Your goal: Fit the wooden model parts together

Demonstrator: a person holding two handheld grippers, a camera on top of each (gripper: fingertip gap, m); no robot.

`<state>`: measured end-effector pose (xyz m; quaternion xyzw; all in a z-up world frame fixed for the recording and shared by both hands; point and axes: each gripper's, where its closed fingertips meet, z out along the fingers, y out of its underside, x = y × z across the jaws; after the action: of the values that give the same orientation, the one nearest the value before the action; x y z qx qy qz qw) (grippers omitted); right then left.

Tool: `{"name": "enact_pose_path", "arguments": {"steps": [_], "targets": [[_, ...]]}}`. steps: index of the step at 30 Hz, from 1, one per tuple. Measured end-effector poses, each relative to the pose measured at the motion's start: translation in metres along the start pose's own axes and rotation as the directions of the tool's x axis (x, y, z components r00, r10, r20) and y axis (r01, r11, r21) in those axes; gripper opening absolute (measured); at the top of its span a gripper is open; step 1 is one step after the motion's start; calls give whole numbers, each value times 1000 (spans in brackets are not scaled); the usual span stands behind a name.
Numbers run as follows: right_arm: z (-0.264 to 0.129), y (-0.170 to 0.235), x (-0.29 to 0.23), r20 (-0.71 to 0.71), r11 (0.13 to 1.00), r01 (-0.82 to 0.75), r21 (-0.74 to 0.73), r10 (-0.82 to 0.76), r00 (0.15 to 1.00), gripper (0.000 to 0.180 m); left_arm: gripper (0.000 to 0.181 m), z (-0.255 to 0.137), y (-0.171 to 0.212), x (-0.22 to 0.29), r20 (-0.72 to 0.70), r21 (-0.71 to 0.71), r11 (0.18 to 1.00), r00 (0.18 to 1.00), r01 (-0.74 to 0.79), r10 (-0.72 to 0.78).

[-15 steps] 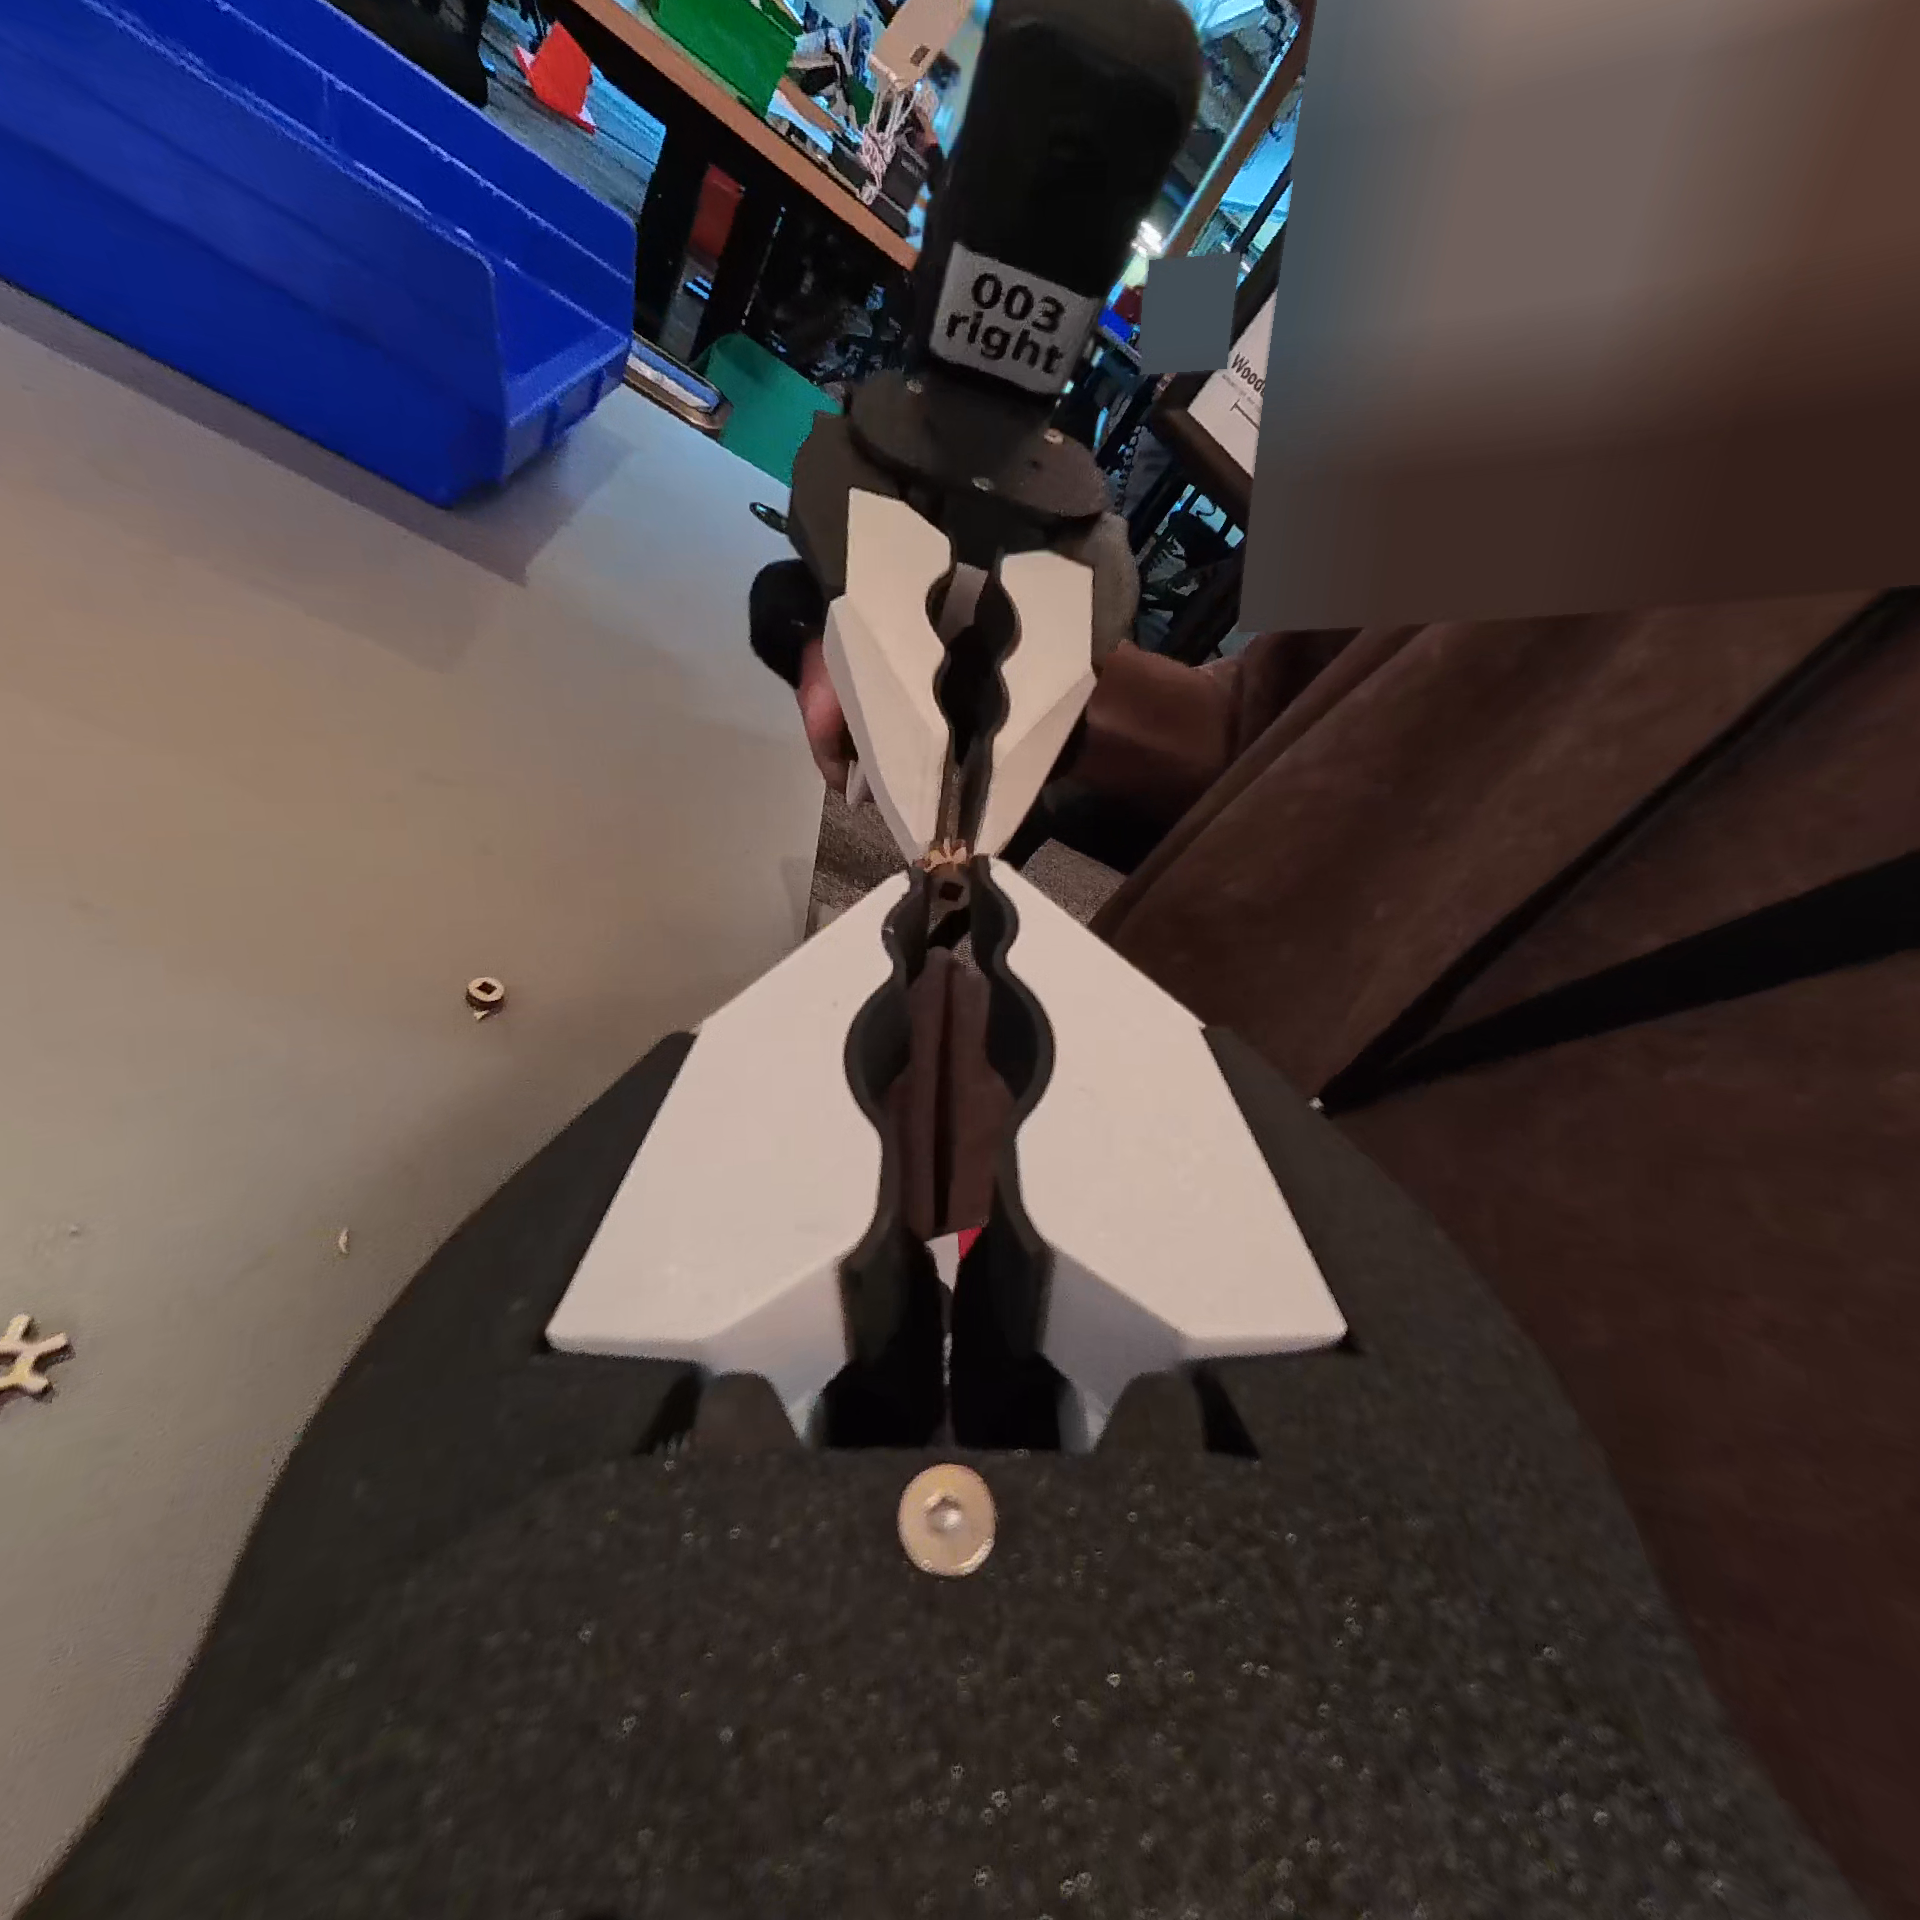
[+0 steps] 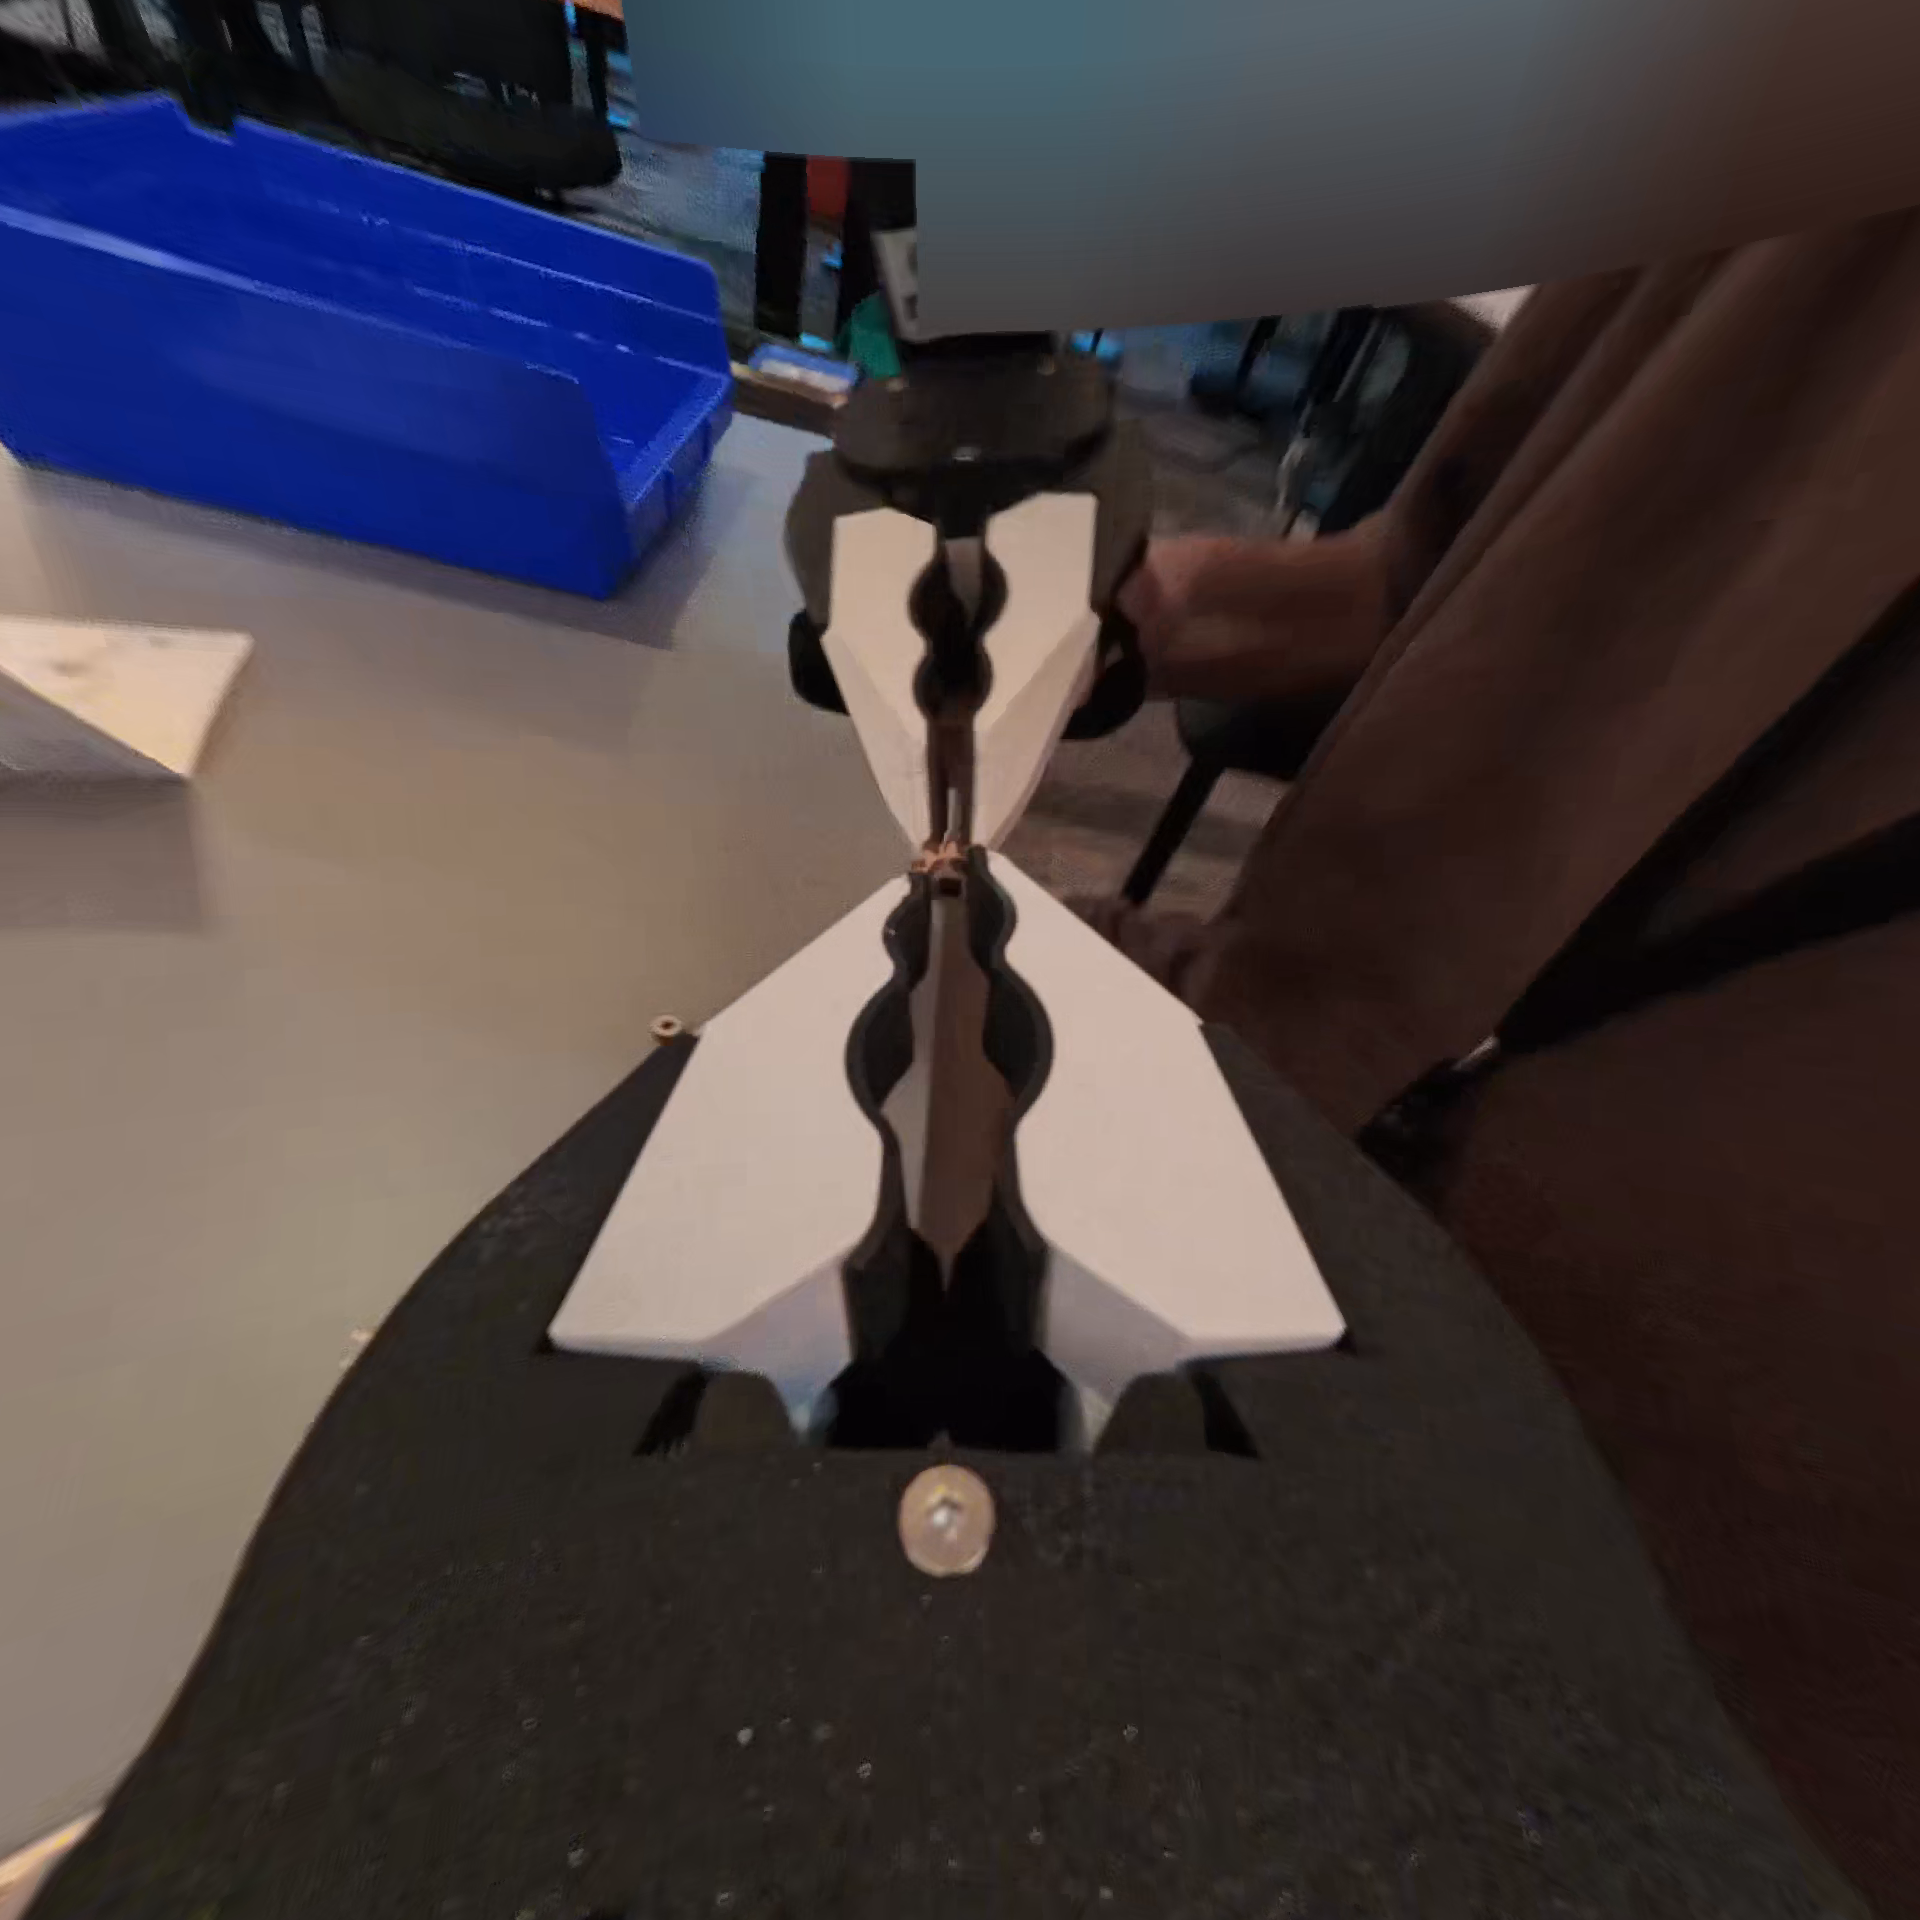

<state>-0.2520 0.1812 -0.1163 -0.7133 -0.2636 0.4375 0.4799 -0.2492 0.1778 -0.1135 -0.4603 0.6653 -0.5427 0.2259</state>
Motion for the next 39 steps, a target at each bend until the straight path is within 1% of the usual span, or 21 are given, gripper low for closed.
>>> {"name": "enact_pose_path", "arguments": {"steps": [2, 3, 5, 7, 9, 12, 14, 17, 18, 19, 21, 23, 24, 25, 27, 28, 29, 31, 33, 35, 39], "targets": [[1, -1, -4, 62, 997, -78, 26, 77, 995, 3, 4, -1, 0, 2, 26, -24, 990, 990, -139, 139], [1, 1, -6, 86, 995, -93, 26, 90, 992, 3, 4, -1, -1, 4, 28, -22, 985, 984, -173, 174], [4, 6, -6, 89, 996, -91, 0, 90, 992, 3, 4, 0, 4, 7, 16, -38, 981, 981, -191, 192], [5, 2, -9, 119, 993, -117, 25, 113, 986, 3, 5, -2, 1, 9, -8, -16, 982, 982, -189, 189], [6, 2, -9, 113, 993, -112, 24, 109, 988, 3, 5, -3, 1, 10, -31, -21, 982, 982, -185, 185], [5, 1, -8, 124, 989, -143, 41, 137, 983, 3, 5, -3, -1, 9, -30, -14, 984, 983, -179, 179], [4, -4, -8, 150, 979, -188, 75, 175, 973, 3, 5, -4, -3, 8, -25, 2, 989, 989, -149, 149], [5, -16, -2, 163, 947, -278, 163, 252, 954, 3, 3, -9, -14, 0, -30, 65, 998, 999, -14, 16], [7, -18, -3, 183, 938, -297, 177, 266, 947, 3, 3, -11, -17, -2, -35, 92, 995, 999, 25, -21], [10, -14, -7, 192, 946, -288, 152, 257, 947, 3, 0, -12, -19, -3, -44, 107, 993, 998, 54, -50], [23, 2, -8, 111, 975, -210, 66, 202, 973, 3, 0, -15, -19, -7, -47, 113, 989, 995, 97, -92], [26, -3, -6, 70, 981, -171, 87, 165, 984, 3, 0, -15, -19, -8, -68, 119, 984, 990, 131, -123], [22, -5, 3, 24, 981, -165, 99, 163, 986, 3, 0, -18, -22, -11, -75, 140, 977, 985, 162, -153], [15, -12, 12, 9, 966, -201, 161, 202, 979, 3, 0, -23, -23, -16, -76, 158, 965, 977, 211, -201], [1, -22, 30, 67, 878, -381, 290, 379, 923, 3, 0, -30, -19, -33, -36, 189, 938, 956, 292, -291], [-1, -24, 30, 154, 821, -477, 314, 452, 879, 3, 8, -30, -17, -35, -10, 205, 935, 956, 289, -294], [1, -26, 25, 261, 762, -570, 307, 509, 821, 3, 23, -26, -13, -34, 27, 200, 944, 962, 261, -272], [9, -26, 22, 415, 634, -728, 263, 607, 678, 3, 26, -16, -4, -28, 98, 132, 981, 982, 145, -158], [13, -27, 21, 513, 539, -810, 231, 640, 572, 3, 26, -14, -3, -29, 169, 103, 994, 984, 32, -50], [21, -23, 16, 543, 508, -842, 180, 663, 516, 4, 21, -15, -6, -27, 176, 97, 995, 984, -13, -4], [24, -23, 11, 622, 426, -898, 110, 675, 396, 4, 12, -14, -5, -19, 95, 109, 994, 995, 29, -39]]}}
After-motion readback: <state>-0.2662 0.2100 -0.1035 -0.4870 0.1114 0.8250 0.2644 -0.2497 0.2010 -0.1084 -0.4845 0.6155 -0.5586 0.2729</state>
